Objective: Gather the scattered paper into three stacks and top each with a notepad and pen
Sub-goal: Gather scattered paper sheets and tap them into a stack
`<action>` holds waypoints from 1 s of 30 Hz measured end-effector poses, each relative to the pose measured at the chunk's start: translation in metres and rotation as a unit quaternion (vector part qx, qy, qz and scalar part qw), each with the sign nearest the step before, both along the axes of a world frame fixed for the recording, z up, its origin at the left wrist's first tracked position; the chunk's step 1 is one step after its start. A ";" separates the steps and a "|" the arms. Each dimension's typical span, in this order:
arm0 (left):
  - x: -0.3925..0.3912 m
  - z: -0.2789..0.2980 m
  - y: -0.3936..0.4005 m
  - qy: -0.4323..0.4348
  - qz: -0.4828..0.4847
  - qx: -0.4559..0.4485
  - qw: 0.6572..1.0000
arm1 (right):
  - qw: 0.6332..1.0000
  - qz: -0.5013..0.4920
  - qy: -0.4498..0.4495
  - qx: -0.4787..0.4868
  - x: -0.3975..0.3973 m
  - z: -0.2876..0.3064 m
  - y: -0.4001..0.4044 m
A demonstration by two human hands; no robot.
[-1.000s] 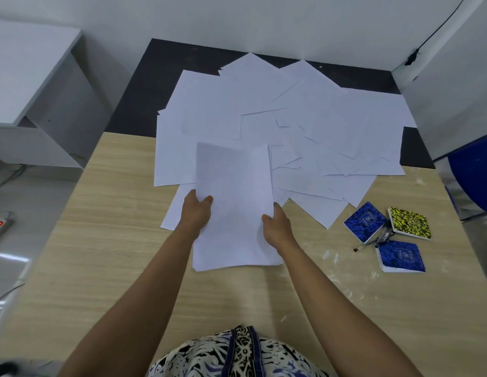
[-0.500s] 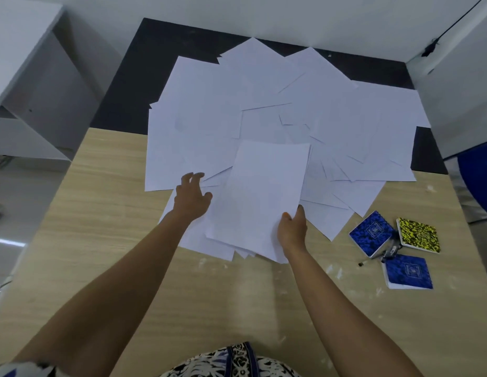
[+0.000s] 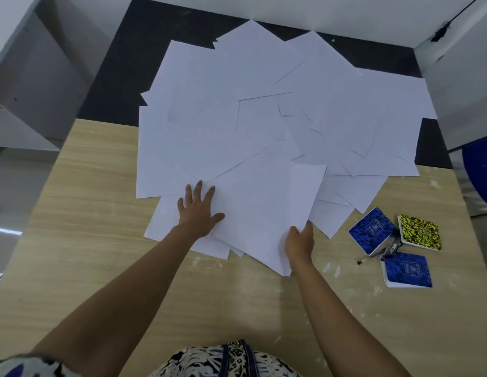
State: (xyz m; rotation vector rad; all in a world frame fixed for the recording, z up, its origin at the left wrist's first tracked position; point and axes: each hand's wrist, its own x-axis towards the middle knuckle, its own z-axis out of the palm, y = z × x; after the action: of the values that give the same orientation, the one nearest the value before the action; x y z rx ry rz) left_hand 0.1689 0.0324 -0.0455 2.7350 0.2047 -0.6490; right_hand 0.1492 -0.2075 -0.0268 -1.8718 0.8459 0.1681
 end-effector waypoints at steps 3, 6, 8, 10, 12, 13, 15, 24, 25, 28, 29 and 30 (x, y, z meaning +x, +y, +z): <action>-0.017 -0.003 0.000 -0.029 -0.001 -0.003 1.000 | 1.000 0.008 -0.004 0.009 -0.008 0.002 -0.005; -0.028 -0.001 -0.002 -0.044 -0.018 0.016 0.999 | 1.000 0.003 -0.020 0.016 -0.014 0.006 -0.008; -0.036 0.001 -0.004 -0.062 -0.034 0.025 0.997 | 0.999 0.003 -0.041 0.022 -0.017 0.009 -0.008; -0.043 0.003 -0.005 -0.102 -0.033 0.007 0.994 | 0.998 0.014 -0.064 0.022 -0.020 0.012 -0.008; -0.048 0.005 -0.005 -0.144 -0.025 -0.006 0.989 | 0.996 0.034 -0.082 0.019 -0.022 0.015 -0.007; -0.049 0.007 -0.004 -0.155 -0.022 -0.010 0.988 | 0.995 0.043 -0.087 0.016 -0.022 0.017 -0.006; -0.048 0.010 -0.002 -0.162 0.002 -0.039 0.986 | 0.994 0.061 -0.094 0.010 -0.021 0.020 -0.004; -0.043 0.006 0.004 -0.046 0.035 -0.023 0.998 | 0.990 0.111 -0.081 0.003 0.007 0.027 0.018; -0.044 0.008 0.004 -0.077 0.039 -0.020 0.996 | 0.991 0.113 -0.073 0.001 0.012 0.026 0.020; -0.045 0.010 0.007 -0.161 0.093 -0.075 0.980 | 0.991 0.128 -0.031 -0.002 0.026 0.023 0.027; -0.044 0.010 0.010 -0.173 0.118 -0.106 0.972 | 0.991 0.135 -0.014 -0.006 0.029 0.022 0.030; -0.043 0.010 0.013 -0.178 0.139 -0.127 0.966 | 0.990 0.143 0.003 -0.012 0.031 0.021 0.033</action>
State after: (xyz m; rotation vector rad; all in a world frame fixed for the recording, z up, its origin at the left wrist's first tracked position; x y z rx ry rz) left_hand 0.1262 0.0457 -0.0357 2.4553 0.3811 -0.0936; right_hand 0.1806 -0.1742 -0.0060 -2.0100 0.5814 0.3441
